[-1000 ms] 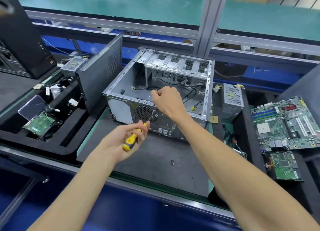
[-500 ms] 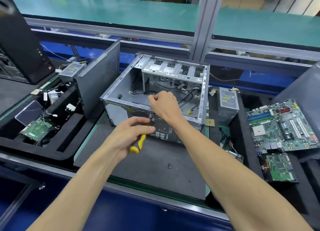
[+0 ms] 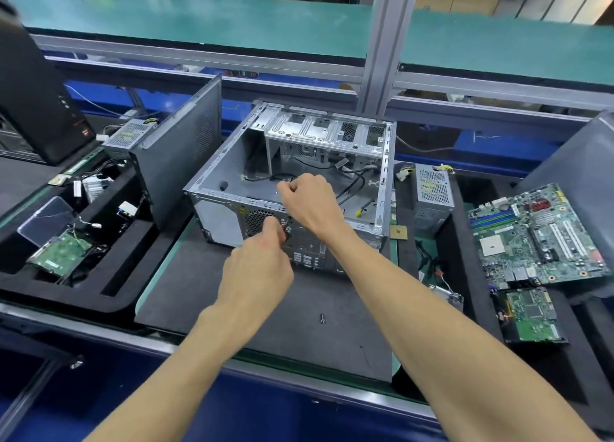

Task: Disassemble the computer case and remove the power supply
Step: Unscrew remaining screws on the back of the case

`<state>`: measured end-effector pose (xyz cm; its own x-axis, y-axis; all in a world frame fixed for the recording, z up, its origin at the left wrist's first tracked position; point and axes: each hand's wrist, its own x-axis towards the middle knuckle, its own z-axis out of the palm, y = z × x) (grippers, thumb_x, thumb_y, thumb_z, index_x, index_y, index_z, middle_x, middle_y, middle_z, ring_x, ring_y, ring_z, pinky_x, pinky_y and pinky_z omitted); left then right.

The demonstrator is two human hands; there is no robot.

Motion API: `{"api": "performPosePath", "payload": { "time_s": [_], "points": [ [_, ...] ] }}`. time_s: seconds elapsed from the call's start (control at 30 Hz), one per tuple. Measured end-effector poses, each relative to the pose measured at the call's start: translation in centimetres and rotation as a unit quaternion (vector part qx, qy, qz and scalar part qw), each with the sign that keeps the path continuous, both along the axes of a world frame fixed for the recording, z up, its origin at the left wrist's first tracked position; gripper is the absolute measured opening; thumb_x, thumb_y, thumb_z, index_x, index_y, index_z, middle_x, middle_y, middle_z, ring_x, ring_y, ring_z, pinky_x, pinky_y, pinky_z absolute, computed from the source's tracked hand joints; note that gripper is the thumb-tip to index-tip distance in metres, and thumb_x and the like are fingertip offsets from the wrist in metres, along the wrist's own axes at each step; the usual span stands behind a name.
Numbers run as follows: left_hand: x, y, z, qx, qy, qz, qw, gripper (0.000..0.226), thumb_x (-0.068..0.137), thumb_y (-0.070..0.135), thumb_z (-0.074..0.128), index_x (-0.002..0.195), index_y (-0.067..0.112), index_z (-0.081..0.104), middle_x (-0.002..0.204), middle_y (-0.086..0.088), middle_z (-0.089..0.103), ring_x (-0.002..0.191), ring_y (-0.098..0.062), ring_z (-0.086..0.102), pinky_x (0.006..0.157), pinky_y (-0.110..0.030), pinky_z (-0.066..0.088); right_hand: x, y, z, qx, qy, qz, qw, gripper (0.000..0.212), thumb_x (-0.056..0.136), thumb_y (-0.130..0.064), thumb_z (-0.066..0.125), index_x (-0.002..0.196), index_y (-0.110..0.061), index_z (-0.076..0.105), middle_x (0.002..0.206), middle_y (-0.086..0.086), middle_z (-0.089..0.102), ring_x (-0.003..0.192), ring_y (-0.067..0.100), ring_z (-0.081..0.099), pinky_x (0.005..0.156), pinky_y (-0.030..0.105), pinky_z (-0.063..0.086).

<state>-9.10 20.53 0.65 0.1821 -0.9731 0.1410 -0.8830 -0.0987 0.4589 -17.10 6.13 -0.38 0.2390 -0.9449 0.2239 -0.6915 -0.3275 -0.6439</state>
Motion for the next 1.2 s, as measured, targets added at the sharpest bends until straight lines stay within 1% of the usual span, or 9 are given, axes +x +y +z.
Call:
{"api": "performPosePath", "payload": {
  "time_s": [0.07, 0.2, 0.37, 0.53, 0.67, 0.87, 0.97, 1.07, 1.2],
  "points": [
    [0.9, -0.5, 0.1, 0.051, 0.354, 0.057, 0.932, 0.017, 0.091, 0.004, 0.049, 0.101, 0.018, 0.052, 0.075, 0.001, 0.068, 0.046, -0.021, 0.047, 0.04, -0.025, 0.033, 0.0, 0.0, 0.1, -0.003, 0.005, -0.002, 1.0, 0.048, 0.088, -0.024, 0.049, 0.045, -0.014, 0.03, 0.043, 0.004, 0.026, 0.048, 0.024, 0.026, 0.046, 0.032, 0.029],
    [3.3, -0.8, 0.6, 0.195, 0.813, 0.134, 0.532, 0.008, 0.093, 0.006, 0.043, 0.093, 0.007, 0.051, 0.055, -0.001, 0.047, 0.03, -0.007, 0.026, 0.024, -0.017, 0.018, 0.0, 0.1, 0.1, -0.001, 0.009, 0.0, 1.0, 0.047, 0.089, -0.024, 0.049, 0.047, -0.014, 0.03, 0.043, 0.003, 0.024, 0.048, 0.023, 0.024, 0.045, 0.03, 0.025],
    [1.9, -0.8, 0.3, 0.123, 0.549, 0.136, 0.815, 0.01, 0.098, 0.008, 0.048, 0.095, 0.006, 0.057, 0.068, -0.006, 0.066, 0.039, -0.014, 0.042, 0.034, -0.02, 0.031, 0.0, 0.1, 0.2, 0.003, 0.01, -0.008, 1.0, 0.047, 0.09, -0.025, 0.049, 0.047, -0.013, 0.032, 0.045, 0.005, 0.029, 0.048, 0.025, 0.028, 0.046, 0.032, 0.028],
    [1.5, -0.5, 0.2, 0.107, 0.491, 0.084, 0.86, 0.013, 0.094, -0.002, 0.055, 0.1, 0.009, 0.058, 0.077, -0.01, 0.056, 0.059, -0.019, 0.054, 0.045, -0.03, 0.052, 0.0, 0.2, 0.3, 0.008, 0.004, -0.008, 1.0, 0.047, 0.089, -0.025, 0.048, 0.047, -0.014, 0.032, 0.045, 0.005, 0.029, 0.049, 0.025, 0.027, 0.049, 0.032, 0.032],
    [1.5, 0.3, -0.5, 0.018, -0.04, 0.019, 0.999, 0.018, 0.096, 0.011, 0.051, 0.101, 0.026, 0.041, 0.093, 0.004, 0.049, 0.062, -0.03, 0.048, 0.057, -0.037, 0.04, -0.1, 0.1, 0.2, 0.009, 0.002, -0.009, 1.0, 0.047, 0.089, -0.025, 0.048, 0.046, -0.014, 0.031, 0.044, 0.003, 0.028, 0.048, 0.023, 0.025, 0.048, 0.031, 0.03],
    [1.7, -0.4, -0.9, 0.042, 0.182, 0.042, 0.981, 0.031, 0.085, -0.003, 0.058, 0.103, 0.018, 0.044, 0.101, -0.004, 0.052, 0.069, -0.026, 0.061, 0.064, -0.042, 0.053, -0.1, 0.1, 0.2, 0.005, -0.003, -0.007, 1.0, 0.048, 0.089, -0.026, 0.048, 0.046, -0.014, 0.029, 0.044, 0.003, 0.026, 0.048, 0.023, 0.024, 0.048, 0.032, 0.03],
    [2.4, -1.1, -0.3, 0.101, 0.637, 0.14, 0.752, 0.028, 0.085, -0.015, 0.065, 0.107, -0.001, 0.055, 0.082, -0.021, 0.068, 0.065, -0.025, 0.073, 0.053, -0.032, 0.059, -0.1, 0.1, 0.2, 0.001, -0.001, -0.007, 1.0, 0.049, 0.089, -0.026, 0.047, 0.045, -0.014, 0.029, 0.044, 0.004, 0.027, 0.048, 0.024, 0.026, 0.047, 0.032, 0.029],
    [3.0, -1.0, -0.3, 0.135, 0.76, 0.155, 0.616, 0.024, 0.089, -0.007, 0.064, 0.111, -0.005, 0.054, 0.076, -0.017, 0.073, 0.081, -0.03, 0.076, 0.055, -0.028, 0.06, 0.0, 0.1, 0.2, 0.003, 0.004, -0.007, 1.0, 0.048, 0.089, -0.026, 0.047, 0.046, -0.014, 0.03, 0.044, 0.004, 0.027, 0.047, 0.024, 0.026, 0.045, 0.032, 0.028],
    [3.0, -1.0, -0.3, 0.155, 0.705, 0.135, 0.679, 0.019, 0.098, 0.01, 0.059, 0.116, 0.003, 0.056, 0.086, -0.008, 0.077, 0.062, -0.017, 0.072, 0.038, -0.022, 0.048, -0.1, 0.1, 0.2, 0.003, 0.003, -0.009, 1.0, 0.047, 0.089, -0.025, 0.048, 0.046, -0.013, 0.031, 0.045, 0.005, 0.029, 0.048, 0.025, 0.027, 0.046, 0.032, 0.028]
  ]
}}
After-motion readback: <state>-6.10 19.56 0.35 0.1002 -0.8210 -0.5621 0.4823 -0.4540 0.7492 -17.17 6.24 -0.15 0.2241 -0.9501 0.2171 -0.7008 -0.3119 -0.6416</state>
